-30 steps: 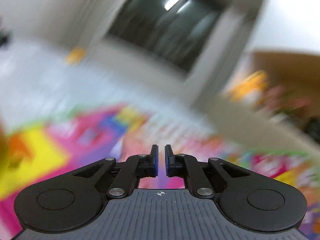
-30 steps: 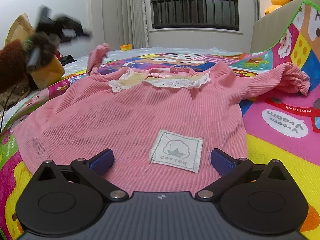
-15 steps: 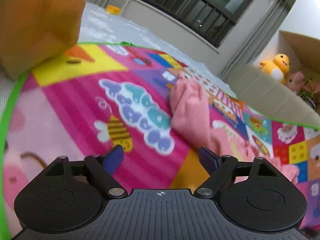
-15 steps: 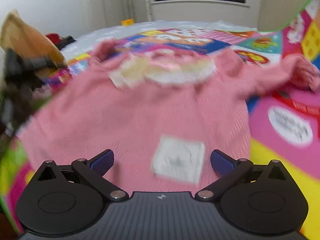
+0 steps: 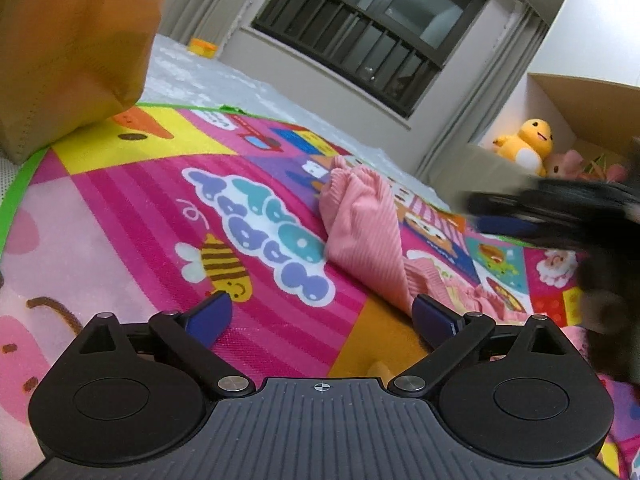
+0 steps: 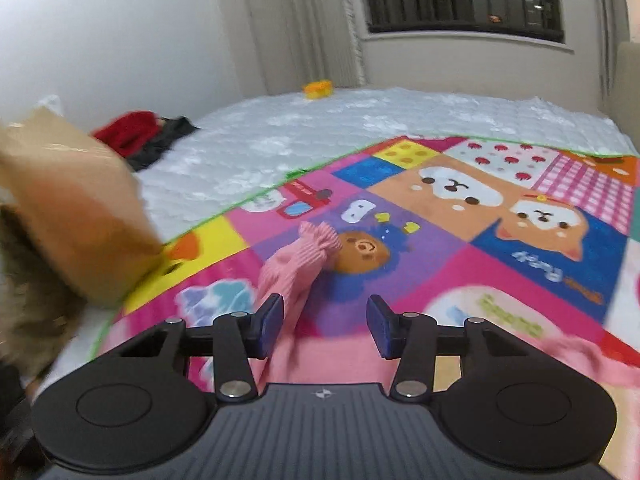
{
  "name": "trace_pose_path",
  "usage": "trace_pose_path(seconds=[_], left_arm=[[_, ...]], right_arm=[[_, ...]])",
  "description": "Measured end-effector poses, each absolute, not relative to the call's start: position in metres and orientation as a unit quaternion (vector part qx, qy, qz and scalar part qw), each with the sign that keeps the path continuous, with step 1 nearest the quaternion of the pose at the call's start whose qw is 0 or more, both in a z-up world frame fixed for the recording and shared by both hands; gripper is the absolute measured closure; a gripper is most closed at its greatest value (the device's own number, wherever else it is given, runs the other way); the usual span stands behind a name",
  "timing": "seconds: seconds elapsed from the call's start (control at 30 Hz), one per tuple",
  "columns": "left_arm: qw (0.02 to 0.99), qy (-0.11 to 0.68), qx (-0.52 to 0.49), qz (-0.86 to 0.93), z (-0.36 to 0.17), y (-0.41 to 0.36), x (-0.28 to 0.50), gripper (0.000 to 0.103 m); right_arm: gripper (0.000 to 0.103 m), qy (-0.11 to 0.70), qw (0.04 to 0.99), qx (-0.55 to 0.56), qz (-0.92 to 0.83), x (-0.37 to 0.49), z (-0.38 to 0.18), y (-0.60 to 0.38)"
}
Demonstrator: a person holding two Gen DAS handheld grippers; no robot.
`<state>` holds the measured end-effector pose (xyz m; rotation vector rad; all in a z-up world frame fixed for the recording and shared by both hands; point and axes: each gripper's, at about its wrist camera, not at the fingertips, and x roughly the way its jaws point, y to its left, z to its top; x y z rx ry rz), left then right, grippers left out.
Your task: Fold clothes
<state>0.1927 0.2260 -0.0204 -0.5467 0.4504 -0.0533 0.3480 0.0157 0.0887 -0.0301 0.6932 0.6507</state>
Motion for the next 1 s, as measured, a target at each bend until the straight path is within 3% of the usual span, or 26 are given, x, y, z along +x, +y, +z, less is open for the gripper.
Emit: trace_pose_path(seconds=[0.17,0.37,0.57,0.73,0.83,0.9,0.93,0.97,1.0], left_arm=[[0.937,0.211,-0.278,-0.033,-0.023,0.229,0.191,0.002],[0.935,0.200,-0.291,-0.042,-0.024,0.232,0.189,0.000],[0.933,0.191,-0.300,-0.048,-0.025,0.235,0.188,0.000],[0.933,0.187,-0.302,-0.050,-0.026,0.235,0.187,0.000],[0.933,0.185,-0.305,-0.051,-0.027,0.236,0.187,0.000],[0.932,0.183,-0.307,-0.053,-0.027,0.237,0.187,0.000],[0.932,0.182,-0.308,-0.053,-0.027,0.237,0.187,0.000],[0.932,0.182,-0.309,-0.054,-0.027,0.238,0.187,0.000],[0.932,0.181,-0.310,-0.054,-0.028,0.238,0.187,0.000]], right_arm=[[0.058,0.420,0.849,-0.003,0.320,0.381,0.049,0.082],[0.058,0.355,0.790,0.050,0.497,0.334,0.105,0.083],[0.058,0.291,0.858,-0.104,0.410,0.339,0.112,0.083],[0.057,0.321,0.820,-0.157,0.447,0.336,0.085,0.114],[0.046,0.342,0.819,-0.158,0.433,0.355,0.066,0.137],[0.045,0.385,0.810,-0.137,0.420,0.377,0.048,0.145],[0.056,0.405,0.803,-0.125,0.419,0.385,0.039,0.147],[0.083,0.418,0.799,-0.113,0.417,0.386,0.033,0.145],[0.090,0.422,0.794,-0.106,0.425,0.382,0.033,0.144]])
